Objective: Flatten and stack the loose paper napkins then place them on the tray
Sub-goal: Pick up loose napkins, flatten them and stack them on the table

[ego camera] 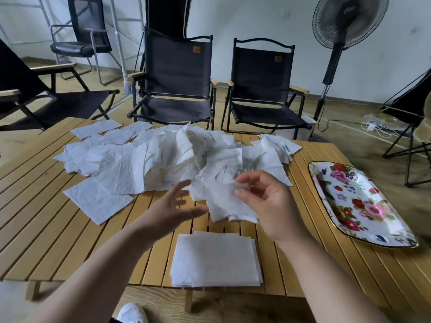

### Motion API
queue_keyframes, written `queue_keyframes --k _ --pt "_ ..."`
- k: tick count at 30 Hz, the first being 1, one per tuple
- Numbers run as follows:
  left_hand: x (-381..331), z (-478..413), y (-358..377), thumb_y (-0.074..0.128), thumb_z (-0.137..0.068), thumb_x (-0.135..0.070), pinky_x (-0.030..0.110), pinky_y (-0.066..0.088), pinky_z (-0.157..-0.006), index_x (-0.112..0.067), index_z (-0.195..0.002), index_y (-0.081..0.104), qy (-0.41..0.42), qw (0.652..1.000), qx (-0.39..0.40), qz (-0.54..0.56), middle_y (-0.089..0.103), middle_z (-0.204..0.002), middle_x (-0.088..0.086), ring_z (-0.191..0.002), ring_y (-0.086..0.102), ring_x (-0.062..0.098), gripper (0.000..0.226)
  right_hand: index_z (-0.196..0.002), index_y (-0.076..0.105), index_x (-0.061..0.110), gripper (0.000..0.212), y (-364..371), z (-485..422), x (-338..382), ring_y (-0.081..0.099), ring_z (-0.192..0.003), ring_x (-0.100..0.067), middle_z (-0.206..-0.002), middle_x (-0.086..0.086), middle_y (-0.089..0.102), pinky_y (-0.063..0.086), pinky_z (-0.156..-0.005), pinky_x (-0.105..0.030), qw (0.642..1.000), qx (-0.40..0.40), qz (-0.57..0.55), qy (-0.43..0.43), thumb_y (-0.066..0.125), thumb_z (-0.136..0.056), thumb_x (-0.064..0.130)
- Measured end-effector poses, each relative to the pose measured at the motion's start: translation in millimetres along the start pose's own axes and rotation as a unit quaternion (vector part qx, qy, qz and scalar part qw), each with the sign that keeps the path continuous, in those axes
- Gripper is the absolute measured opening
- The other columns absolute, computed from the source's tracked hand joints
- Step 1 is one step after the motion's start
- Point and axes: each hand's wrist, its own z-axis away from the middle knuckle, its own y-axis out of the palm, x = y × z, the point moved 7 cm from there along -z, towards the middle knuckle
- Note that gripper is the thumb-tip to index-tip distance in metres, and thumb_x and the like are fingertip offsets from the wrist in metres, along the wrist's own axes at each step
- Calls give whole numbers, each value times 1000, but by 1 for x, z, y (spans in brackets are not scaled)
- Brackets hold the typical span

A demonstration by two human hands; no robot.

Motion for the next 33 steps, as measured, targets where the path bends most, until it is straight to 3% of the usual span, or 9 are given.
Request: queue_keyframes --k 2,4,6,8,13,20,26,30,33 --pt "-4 7 9 87 -57 -58 36 50 -99 -40 -144 43 -25 991 58 115 60 -132 -3 -118 60 12 99 -92 74 30 29 -5 9 1 71 -95 -15 -97 2 75 57 -81 -26 996 6 -83 45 73 -87 1" --pt "-8 13 16 87 -65 -46 34 51 -92 -30 -125 66 -37 982 112 145 72 -112 3 -102 68 15 66 -97 72 21 26 -8 17 -9 72 -95 -18 -98 -2 76 56 -80 -28 986 11 -118 118 73 -85 -2" --pt "-10 19 23 83 -79 -33 29 48 -77 -17 -97 74 -39 981 152 115 72 -89 6 -80 66 15 26 -101 70 17 26 -9 24 -26 72 -96 -21 -100 -4 77 58 -84 -37 979 32 -68 188 74 -84 -2" --pt "-3 20 25 74 -88 -26 25 46 -68 -13 -88 72 -43 986 154 43 68 -77 1 -70 61 11 13 -103 68 18 24 -9 29 -41 74 -93 -22 -100 -5 77 61 -82 -41 968 74 37 236 74 -86 2" --pt "13 14 24 65 -95 -29 18 45 -59 -23 -97 72 -44 973 108 -201 72 -79 -3 -63 58 5 9 -101 64 26 20 5 35 -63 68 -78 -16 -99 -2 68 52 -57 -23 920 171 234 263 75 -87 16" --pt "12 0 4 60 -97 -32 26 56 -78 -24 -114 64 -31 967 -21 -252 66 -101 -9 -88 63 8 20 -115 64 30 23 13 11 -65 56 -91 2 -113 12 62 45 -70 -15 933 32 326 145 69 -92 32" --pt "17 -2 -19 56 -98 -32 20 49 -70 -24 -115 64 -33 969 -79 -232 65 -104 -7 -89 60 7 21 -137 58 26 39 60 -32 -74 29 -147 -17 -159 8 36 29 -118 -43 912 46 397 87 54 -99 30" --pt "28 2 -33 56 -98 -32 16 45 -66 -26 -113 63 -38 972 -81 -219 63 -100 -13 -85 58 2 17 -140 54 36 43 96 -45 -91 1 -155 -16 -167 10 18 -7 -122 -61 893 92 424 124 52 -98 43" --pt "35 2 -44 57 -98 -32 12 42 -61 -30 -107 62 -49 973 -82 -210 63 -96 -14 -83 59 1 10 -145 45 35 55 105 -45 -94 15 -153 -13 -161 13 31 -12 -118 -60 884 103 433 139 61 -94 48"
